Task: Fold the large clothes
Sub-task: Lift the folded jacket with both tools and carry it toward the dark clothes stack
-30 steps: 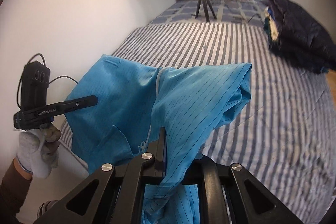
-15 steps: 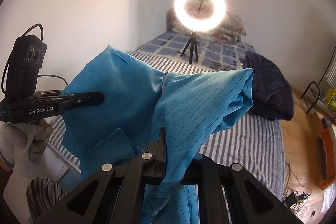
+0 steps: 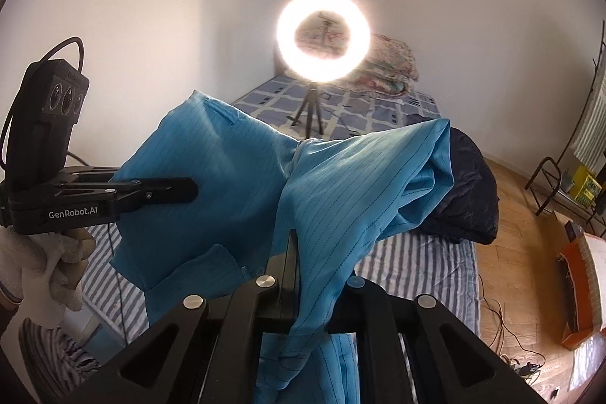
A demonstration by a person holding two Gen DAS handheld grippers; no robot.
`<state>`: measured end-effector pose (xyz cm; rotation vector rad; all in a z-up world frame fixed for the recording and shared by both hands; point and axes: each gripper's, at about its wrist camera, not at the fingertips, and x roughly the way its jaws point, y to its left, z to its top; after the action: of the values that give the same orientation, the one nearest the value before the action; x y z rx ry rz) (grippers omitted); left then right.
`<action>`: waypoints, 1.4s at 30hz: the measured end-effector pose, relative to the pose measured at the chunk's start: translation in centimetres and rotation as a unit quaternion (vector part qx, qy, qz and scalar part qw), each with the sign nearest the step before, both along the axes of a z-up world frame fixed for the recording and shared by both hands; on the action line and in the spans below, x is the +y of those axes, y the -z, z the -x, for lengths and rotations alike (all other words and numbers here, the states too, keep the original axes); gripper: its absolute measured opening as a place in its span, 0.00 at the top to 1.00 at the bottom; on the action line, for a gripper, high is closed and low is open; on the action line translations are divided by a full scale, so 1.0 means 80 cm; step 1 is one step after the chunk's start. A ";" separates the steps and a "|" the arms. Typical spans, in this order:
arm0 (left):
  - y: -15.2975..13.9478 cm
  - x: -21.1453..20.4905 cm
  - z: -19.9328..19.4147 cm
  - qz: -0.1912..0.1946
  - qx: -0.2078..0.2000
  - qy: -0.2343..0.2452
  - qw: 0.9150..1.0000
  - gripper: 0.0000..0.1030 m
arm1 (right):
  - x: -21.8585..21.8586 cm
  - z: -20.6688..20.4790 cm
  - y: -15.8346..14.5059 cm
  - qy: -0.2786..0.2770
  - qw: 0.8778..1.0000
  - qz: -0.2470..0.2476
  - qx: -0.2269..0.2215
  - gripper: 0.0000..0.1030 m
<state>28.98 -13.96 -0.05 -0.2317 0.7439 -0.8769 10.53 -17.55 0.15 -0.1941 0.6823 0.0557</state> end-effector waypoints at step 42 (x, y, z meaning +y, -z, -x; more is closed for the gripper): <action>0.048 -0.401 -0.450 -0.035 -0.036 0.026 0.998 0.94 | -0.448 -0.471 0.023 0.143 0.990 -0.004 -0.010 0.95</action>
<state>65.00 -46.01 -3.87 -0.1193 0.7150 -0.9030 48.25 -53.39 -1.67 -0.0878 0.6831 -0.2171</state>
